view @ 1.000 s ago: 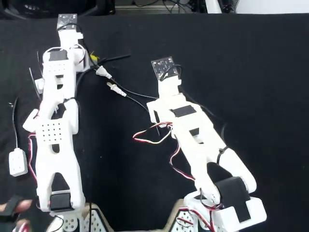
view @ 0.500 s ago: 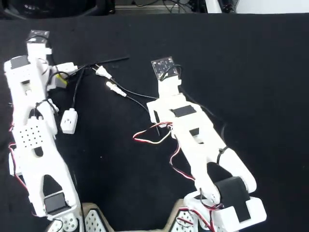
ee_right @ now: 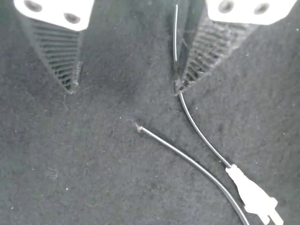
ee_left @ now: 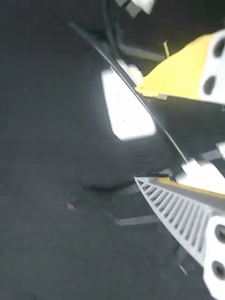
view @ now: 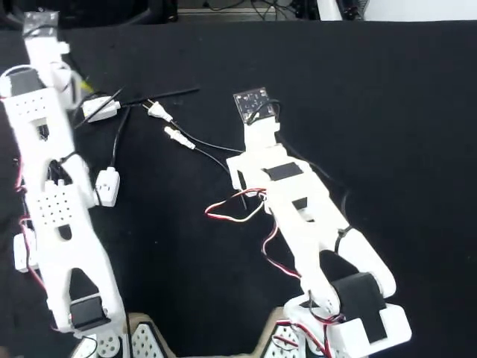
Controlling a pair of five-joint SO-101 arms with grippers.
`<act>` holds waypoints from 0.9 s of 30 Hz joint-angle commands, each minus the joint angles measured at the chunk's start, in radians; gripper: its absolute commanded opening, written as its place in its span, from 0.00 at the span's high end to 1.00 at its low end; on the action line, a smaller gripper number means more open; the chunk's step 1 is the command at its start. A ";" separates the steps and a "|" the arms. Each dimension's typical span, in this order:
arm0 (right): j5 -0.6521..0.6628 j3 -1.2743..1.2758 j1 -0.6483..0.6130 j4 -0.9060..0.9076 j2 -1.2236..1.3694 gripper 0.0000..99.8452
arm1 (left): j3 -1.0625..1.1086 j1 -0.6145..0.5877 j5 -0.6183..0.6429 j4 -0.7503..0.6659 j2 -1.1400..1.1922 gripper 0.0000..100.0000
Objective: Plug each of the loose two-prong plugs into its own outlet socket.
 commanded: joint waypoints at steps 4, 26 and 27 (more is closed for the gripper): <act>-0.005 -0.012 0.020 -0.021 -0.048 0.70 | 0.189 0.096 0.189 -0.351 -0.041 0.73; -0.005 -0.012 0.020 -0.021 -0.048 0.70 | 0.452 0.008 -0.169 -0.336 -0.041 0.74; -0.005 -0.012 0.020 -0.021 -0.048 0.70 | 0.450 -0.005 -0.187 -0.325 -0.043 0.74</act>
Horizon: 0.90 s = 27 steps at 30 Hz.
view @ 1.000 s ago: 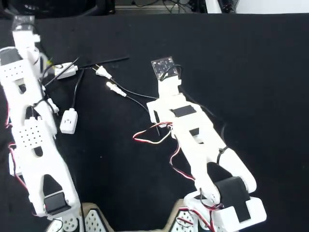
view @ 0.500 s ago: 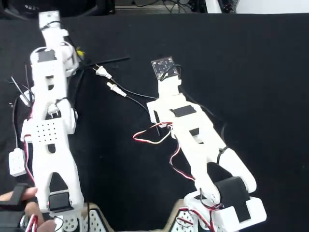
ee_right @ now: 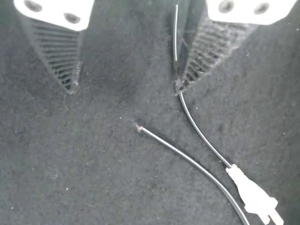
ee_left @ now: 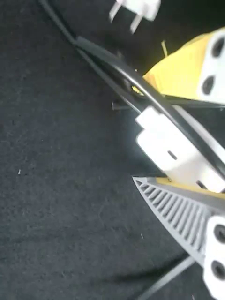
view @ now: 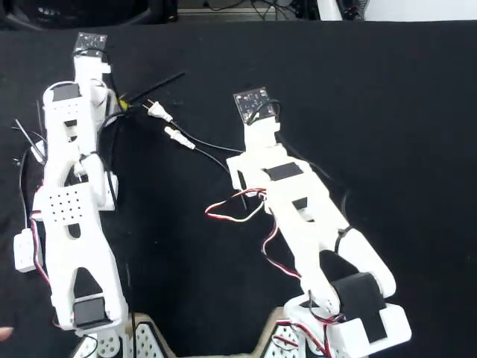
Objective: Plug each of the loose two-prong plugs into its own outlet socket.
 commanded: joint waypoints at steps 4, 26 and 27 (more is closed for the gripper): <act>-0.005 -0.012 0.020 -0.020 -0.048 0.70 | -0.001 -0.128 -0.146 0.097 -0.044 0.74; -0.005 -0.012 0.020 -0.017 -0.048 0.70 | -0.547 -0.263 -0.437 0.718 -0.034 0.74; -0.005 -0.012 0.020 -0.017 -0.048 0.70 | -0.550 -0.265 -0.434 0.721 -0.035 0.74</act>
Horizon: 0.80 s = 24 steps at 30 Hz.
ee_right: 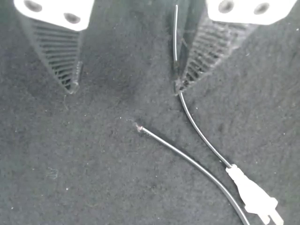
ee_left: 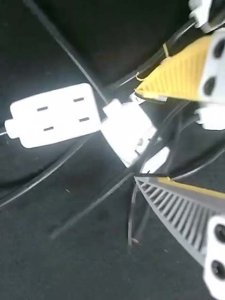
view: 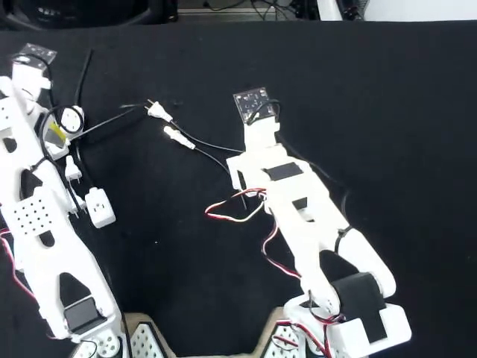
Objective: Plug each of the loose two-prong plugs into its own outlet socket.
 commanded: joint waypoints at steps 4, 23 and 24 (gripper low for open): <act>-0.005 -0.012 0.020 -0.017 -0.048 0.70 | -0.117 -0.038 0.077 0.064 -0.040 0.74; -0.005 -0.010 0.018 -0.017 -0.048 0.70 | 0.961 -0.120 0.236 0.058 -0.796 0.74; -0.005 -0.010 0.018 -0.017 -0.048 0.70 | 1.038 -0.107 0.236 0.055 -0.852 0.74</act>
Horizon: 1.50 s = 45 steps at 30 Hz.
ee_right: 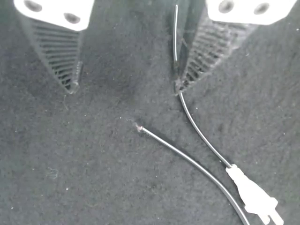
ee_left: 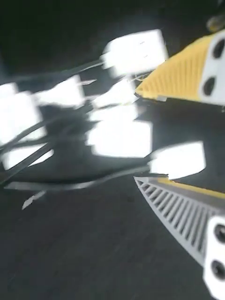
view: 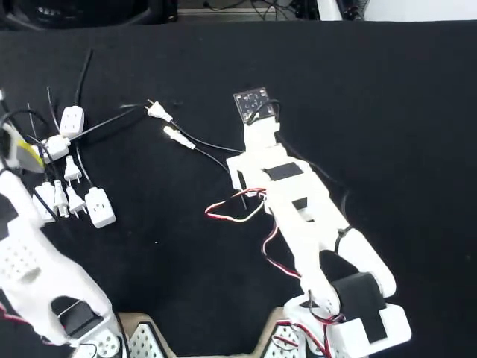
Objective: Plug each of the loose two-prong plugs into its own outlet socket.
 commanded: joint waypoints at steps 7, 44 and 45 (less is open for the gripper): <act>-0.005 -0.008 0.018 -0.017 -0.048 0.70 | 0.831 0.170 0.058 -0.236 -0.605 0.74; -0.005 -0.007 0.025 -0.017 -0.048 0.70 | 1.623 0.522 0.494 -0.957 -0.885 0.85; -0.005 -0.007 0.026 -0.015 -0.048 0.70 | 1.618 0.562 0.494 -0.954 -0.887 0.90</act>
